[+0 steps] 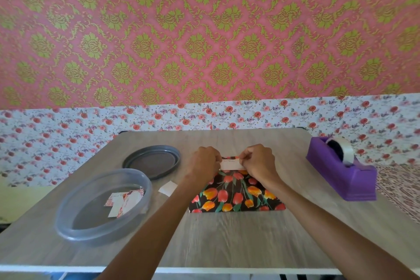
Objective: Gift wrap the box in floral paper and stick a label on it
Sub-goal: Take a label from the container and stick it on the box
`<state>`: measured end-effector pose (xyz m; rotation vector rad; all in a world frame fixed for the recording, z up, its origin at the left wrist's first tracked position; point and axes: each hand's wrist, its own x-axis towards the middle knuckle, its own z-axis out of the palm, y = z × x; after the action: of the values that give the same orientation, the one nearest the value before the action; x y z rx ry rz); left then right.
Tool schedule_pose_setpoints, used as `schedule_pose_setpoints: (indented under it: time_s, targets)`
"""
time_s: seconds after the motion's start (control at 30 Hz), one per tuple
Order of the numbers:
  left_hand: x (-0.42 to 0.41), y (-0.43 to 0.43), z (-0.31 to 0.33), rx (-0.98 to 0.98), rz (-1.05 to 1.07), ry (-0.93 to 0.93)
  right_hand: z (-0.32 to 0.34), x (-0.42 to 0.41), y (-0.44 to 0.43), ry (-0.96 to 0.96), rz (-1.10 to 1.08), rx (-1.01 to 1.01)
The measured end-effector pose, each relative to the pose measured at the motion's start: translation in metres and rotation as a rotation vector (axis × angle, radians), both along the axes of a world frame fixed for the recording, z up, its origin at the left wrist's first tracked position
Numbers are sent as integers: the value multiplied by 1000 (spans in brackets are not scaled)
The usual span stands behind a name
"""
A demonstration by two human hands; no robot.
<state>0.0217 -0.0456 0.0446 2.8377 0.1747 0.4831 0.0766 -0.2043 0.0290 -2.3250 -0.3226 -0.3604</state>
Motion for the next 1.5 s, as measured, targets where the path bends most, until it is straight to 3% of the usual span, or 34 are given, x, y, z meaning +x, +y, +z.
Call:
schedule_pose_setpoints:
  time_s: [0.13, 0.3, 0.43, 0.63, 0.87, 1.0, 1.27, 1.5]
  targets:
    - [1, -6, -3, 19, 0, 12, -1, 1, 2, -17, -1, -36]
    - [-4, -8, -10, 111, 10, -47, -1, -5, 4, -160, 44, -217]
    - [-7, -1, -14, 78, 36, -95, 3, -9, 2, -251, 73, -350]
    - [-11, 3, -16, 207, -173, -26, 1, -19, 0, -103, 324, -596]
    - [-17, 16, -39, 452, -221, 291, 0, -16, -21, 103, 449, -841]
    - [-17, 0, -38, 327, -130, 257, -7, -15, -17, 45, 379, -790]
    - [-30, -7, -37, 236, -35, -120, -23, -17, -24, -367, 319, -478]
    - [-34, -3, -34, 149, -122, -214, -23, -21, -27, -386, 387, -359]
